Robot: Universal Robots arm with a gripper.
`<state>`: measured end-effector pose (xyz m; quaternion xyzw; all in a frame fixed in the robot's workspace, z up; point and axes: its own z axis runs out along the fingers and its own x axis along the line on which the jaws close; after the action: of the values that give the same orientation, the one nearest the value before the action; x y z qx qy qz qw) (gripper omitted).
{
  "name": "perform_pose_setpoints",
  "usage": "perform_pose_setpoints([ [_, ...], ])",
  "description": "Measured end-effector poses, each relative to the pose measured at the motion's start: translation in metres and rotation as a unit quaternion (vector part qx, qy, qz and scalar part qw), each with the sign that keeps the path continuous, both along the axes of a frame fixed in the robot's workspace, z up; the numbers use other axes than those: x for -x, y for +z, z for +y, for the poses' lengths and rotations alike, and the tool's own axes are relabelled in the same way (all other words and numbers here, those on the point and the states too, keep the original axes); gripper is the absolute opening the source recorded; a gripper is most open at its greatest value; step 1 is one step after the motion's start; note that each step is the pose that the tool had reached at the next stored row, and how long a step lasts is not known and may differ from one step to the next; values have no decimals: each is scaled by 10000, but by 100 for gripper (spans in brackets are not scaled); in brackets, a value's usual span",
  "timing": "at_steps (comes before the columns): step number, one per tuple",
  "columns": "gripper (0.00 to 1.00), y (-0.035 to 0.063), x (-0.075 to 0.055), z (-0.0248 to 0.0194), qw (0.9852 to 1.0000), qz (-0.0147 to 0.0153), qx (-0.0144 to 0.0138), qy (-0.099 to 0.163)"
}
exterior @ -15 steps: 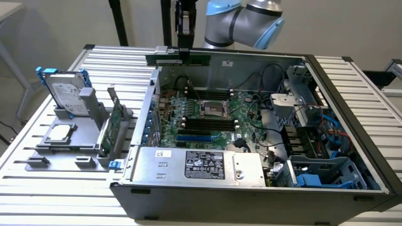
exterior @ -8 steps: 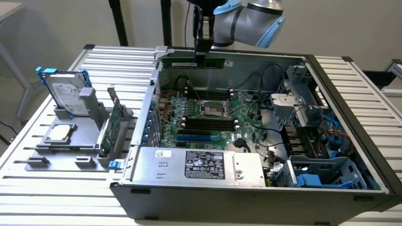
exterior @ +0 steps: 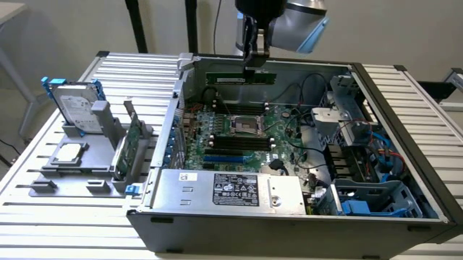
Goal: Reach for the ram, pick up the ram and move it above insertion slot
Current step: 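Pick up the ram and move it above insertion slot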
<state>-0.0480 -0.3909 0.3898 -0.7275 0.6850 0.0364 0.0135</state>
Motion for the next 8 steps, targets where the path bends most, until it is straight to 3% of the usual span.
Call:
perform_pose_setpoints([
  [8,13,-71,-17,9,9993,1,0,-366],
])
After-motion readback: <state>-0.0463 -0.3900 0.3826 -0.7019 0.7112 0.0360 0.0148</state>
